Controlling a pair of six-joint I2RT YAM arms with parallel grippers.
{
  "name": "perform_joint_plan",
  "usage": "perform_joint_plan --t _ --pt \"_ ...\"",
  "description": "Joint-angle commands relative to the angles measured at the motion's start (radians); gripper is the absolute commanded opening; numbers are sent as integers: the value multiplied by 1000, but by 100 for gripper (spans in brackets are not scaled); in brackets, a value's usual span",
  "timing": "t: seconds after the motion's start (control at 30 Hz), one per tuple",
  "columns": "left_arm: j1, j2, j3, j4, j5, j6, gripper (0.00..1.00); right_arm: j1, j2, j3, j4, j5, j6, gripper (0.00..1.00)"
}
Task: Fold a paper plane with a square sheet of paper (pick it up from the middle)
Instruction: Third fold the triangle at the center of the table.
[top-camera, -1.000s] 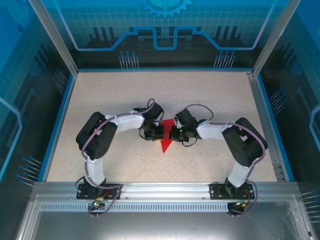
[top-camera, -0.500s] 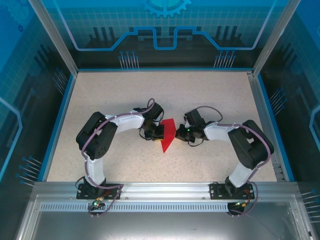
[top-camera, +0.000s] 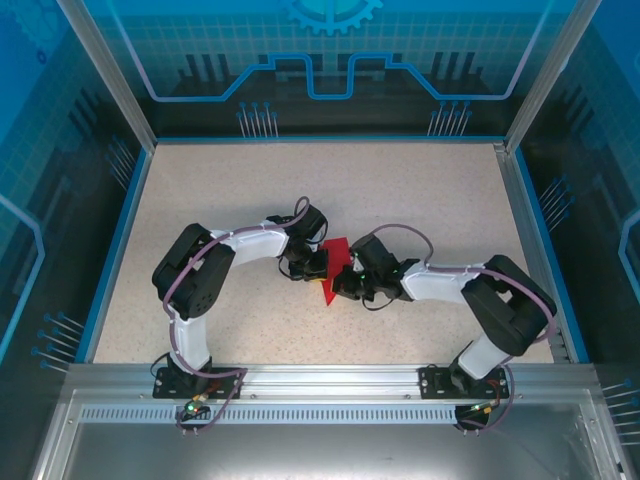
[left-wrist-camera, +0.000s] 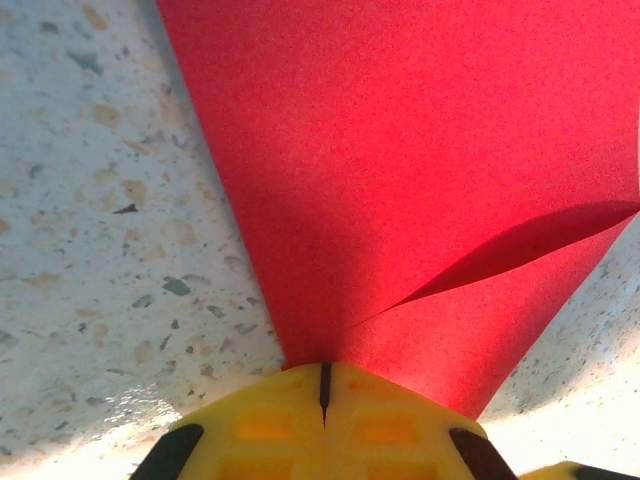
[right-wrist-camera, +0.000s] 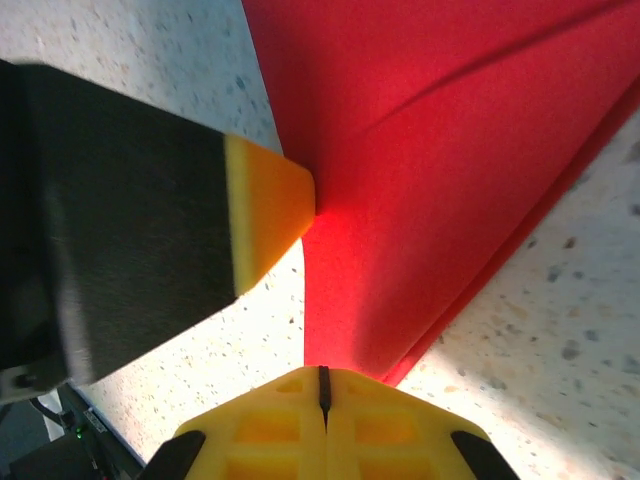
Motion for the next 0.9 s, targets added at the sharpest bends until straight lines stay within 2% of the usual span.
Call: perform_joint_plan --t 0.0,0.2,0.57,0.87 --pt "-3 110 -70 -81 -141 25 0 21 39 -5 81 -42 48 5" --pt "-3 110 -75 -74 -141 25 0 33 76 7 71 -57 45 5" --pt "-3 113 -74 -73 -141 23 0 34 89 11 -61 -69 -9 5" --pt "-3 113 -73 -75 -139 23 0 67 53 61 -95 -65 -69 5"
